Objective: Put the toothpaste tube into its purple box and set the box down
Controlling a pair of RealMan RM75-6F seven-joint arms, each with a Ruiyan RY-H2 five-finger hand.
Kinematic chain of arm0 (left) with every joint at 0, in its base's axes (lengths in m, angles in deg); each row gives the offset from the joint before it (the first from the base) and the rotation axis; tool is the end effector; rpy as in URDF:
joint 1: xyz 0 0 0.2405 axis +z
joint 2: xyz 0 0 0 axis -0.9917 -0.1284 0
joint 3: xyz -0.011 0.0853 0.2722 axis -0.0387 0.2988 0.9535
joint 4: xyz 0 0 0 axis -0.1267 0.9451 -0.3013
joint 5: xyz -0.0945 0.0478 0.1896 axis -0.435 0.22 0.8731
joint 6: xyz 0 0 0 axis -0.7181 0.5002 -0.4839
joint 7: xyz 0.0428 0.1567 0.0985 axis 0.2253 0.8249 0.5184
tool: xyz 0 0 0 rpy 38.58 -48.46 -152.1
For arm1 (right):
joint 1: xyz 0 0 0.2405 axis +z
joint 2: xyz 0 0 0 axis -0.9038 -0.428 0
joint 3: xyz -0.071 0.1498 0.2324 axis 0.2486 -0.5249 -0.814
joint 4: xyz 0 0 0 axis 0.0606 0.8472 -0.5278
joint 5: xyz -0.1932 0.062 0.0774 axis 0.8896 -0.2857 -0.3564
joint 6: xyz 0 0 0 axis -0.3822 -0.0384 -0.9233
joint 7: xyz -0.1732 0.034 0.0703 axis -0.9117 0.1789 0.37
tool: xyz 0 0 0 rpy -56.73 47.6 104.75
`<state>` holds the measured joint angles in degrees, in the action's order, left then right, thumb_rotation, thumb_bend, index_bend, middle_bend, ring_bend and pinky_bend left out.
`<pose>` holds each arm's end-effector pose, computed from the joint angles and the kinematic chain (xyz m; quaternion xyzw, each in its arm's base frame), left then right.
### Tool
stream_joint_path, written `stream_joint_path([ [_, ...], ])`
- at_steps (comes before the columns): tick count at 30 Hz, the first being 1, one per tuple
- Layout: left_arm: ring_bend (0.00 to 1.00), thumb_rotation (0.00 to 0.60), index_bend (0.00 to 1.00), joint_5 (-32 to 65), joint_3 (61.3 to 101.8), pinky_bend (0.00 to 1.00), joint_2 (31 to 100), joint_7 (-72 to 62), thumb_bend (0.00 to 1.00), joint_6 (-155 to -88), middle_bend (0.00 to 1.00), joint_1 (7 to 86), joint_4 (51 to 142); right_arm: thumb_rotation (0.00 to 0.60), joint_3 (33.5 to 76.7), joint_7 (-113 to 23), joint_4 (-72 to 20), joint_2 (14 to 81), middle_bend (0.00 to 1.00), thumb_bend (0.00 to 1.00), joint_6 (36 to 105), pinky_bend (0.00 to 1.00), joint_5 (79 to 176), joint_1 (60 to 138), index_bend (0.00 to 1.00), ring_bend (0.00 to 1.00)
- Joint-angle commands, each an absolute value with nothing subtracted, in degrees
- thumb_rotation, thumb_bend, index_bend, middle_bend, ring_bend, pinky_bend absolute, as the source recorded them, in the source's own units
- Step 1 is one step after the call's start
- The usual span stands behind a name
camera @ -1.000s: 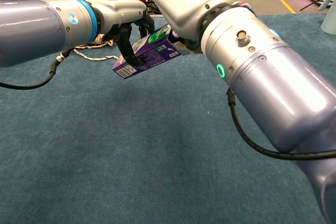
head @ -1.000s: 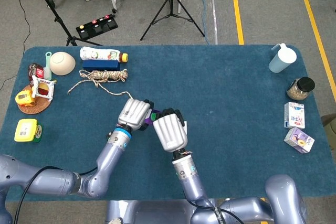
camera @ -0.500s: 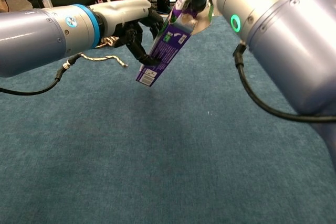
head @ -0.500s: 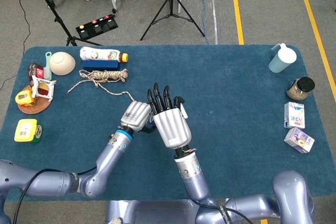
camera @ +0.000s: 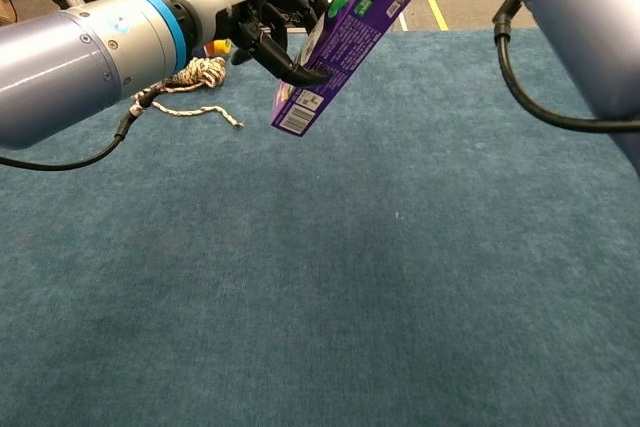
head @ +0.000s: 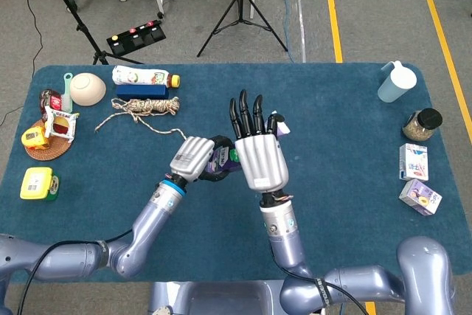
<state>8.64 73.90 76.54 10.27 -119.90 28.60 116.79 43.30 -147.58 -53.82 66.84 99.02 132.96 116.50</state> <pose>-0.0318 0.4094 -0.0466 -0.6778 -0.4443 -0.4903 0.3206 0.0249 -0.3659 0.0417 0.6186 0.0299 0.3073 0.7225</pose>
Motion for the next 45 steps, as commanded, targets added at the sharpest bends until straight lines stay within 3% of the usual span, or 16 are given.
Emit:
stream_joint_path([
  [1, 0.58, 0.600, 0.64, 9.2, 73.4, 0.80, 77.0, 9.5, 0.32, -120.0, 0.60, 29.0, 115.9, 0.600, 42.9, -150.5, -55.2, 66.0, 0.09, 0.21, 100.4, 0.40, 130.5, 115.7, 0.05, 0.16],
  [11, 0.58, 0.600, 0.63, 9.9, 72.5, 0.80, 78.2, 7.1, 0.32, -119.0, 0.60, 29.8, 113.5, 0.600, 45.1, -149.2, -60.4, 64.7, 0.12, 0.22, 101.9, 0.41, 131.0, 114.7, 0.05, 0.18],
  [24, 0.58, 0.600, 0.64, 11.4, 72.4, 0.80, 78.4, 8.8, 0.32, -119.9, 0.60, 30.2, 112.7, 0.600, 45.9, -148.4, -60.6, 64.3, 0.14, 0.22, 102.1, 0.42, 133.4, 115.0, 0.07, 0.19],
  [27, 0.58, 0.600, 0.64, 12.6, 76.5, 0.80, 77.3, 18.2, 0.32, -120.2, 0.60, 29.6, 110.7, 0.600, 47.0, -144.2, -57.8, 62.3, 0.14, 0.22, 100.8, 0.42, 133.6, 113.6, 0.07, 0.19],
  [31, 0.58, 0.600, 0.64, 10.1, 78.3, 0.80, 77.7, 27.7, 0.32, -121.3, 0.60, 29.0, 109.8, 0.600, 48.7, -136.3, -53.4, 59.7, 0.15, 0.22, 98.8, 0.41, 134.8, 111.8, 0.07, 0.19],
  [41, 0.58, 0.600, 0.64, 4.1, 78.7, 0.79, 82.3, 35.3, 0.32, -121.0, 0.60, 28.8, 103.3, 0.600, 50.3, -122.9, -43.6, 56.5, 0.16, 0.22, 95.3, 0.40, 134.2, 108.1, 0.08, 0.20],
  [43, 0.55, 0.600, 0.63, 3.3, 78.5, 0.76, 82.9, 35.7, 0.32, -120.6, 0.59, 28.8, 102.5, 0.600, 50.5, -121.3, -42.5, 56.3, 0.16, 0.22, 94.8, 0.39, 133.9, 107.7, 0.08, 0.20],
  [45, 0.47, 0.600, 0.57, 2.7, 78.4, 0.71, 83.5, 36.0, 0.32, -120.1, 0.52, 28.7, 101.8, 0.600, 50.7, -119.8, -41.2, 56.2, 0.16, 0.22, 94.3, 0.39, 133.8, 107.2, 0.08, 0.20],
])
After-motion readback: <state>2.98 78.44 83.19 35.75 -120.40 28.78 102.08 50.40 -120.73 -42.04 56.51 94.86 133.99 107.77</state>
